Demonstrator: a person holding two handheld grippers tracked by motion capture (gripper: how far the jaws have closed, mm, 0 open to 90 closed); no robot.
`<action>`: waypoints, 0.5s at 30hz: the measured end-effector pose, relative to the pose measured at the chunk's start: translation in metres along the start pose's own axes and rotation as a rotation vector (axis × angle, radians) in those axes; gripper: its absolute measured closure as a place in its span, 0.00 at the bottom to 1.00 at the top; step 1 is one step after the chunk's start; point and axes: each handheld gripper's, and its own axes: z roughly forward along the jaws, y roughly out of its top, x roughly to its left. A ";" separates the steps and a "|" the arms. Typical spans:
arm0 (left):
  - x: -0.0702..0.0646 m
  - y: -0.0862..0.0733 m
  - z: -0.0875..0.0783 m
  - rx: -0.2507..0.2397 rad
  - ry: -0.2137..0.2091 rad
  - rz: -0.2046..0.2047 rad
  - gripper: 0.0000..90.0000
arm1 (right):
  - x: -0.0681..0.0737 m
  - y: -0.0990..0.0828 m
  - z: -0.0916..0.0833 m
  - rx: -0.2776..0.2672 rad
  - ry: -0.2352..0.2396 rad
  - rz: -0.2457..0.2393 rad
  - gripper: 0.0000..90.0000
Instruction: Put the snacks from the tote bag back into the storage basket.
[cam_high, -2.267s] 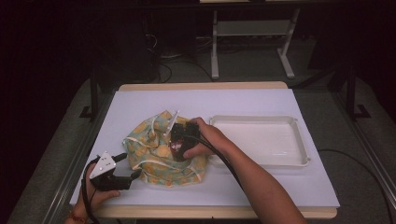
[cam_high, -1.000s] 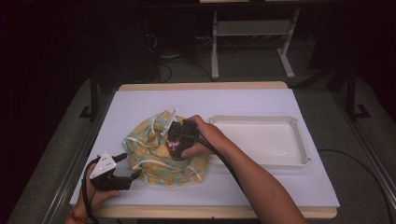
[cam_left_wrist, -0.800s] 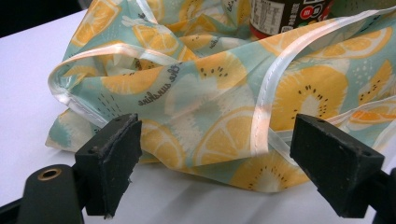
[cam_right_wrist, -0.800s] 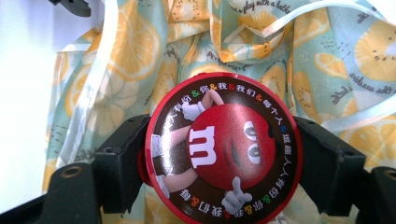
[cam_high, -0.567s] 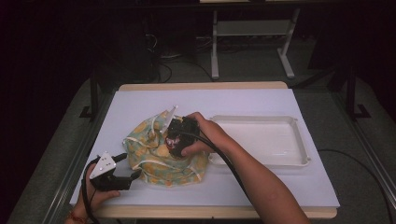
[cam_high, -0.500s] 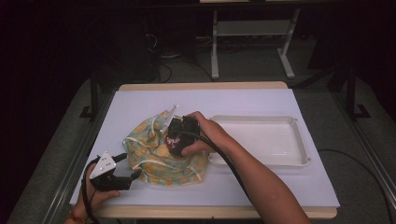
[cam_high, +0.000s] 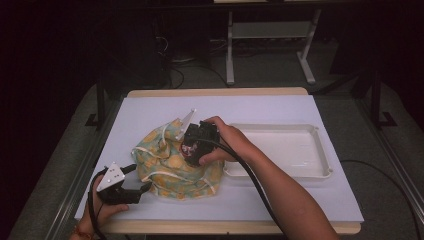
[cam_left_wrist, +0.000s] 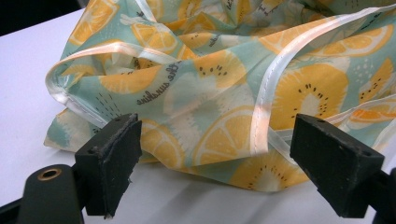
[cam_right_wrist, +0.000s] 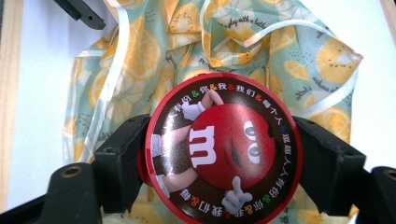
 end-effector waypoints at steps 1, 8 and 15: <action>0.000 0.000 0.000 0.000 0.001 0.000 0.18 | 0.000 0.000 -0.002 -0.001 -0.001 0.001 0.26; 0.000 0.000 0.000 -0.003 0.002 -0.001 0.18 | 0.000 -0.005 -0.012 -0.005 -0.008 -0.001 0.26; 0.000 0.000 0.001 0.000 0.002 -0.001 0.18 | -0.001 -0.010 -0.021 -0.008 -0.012 0.007 0.26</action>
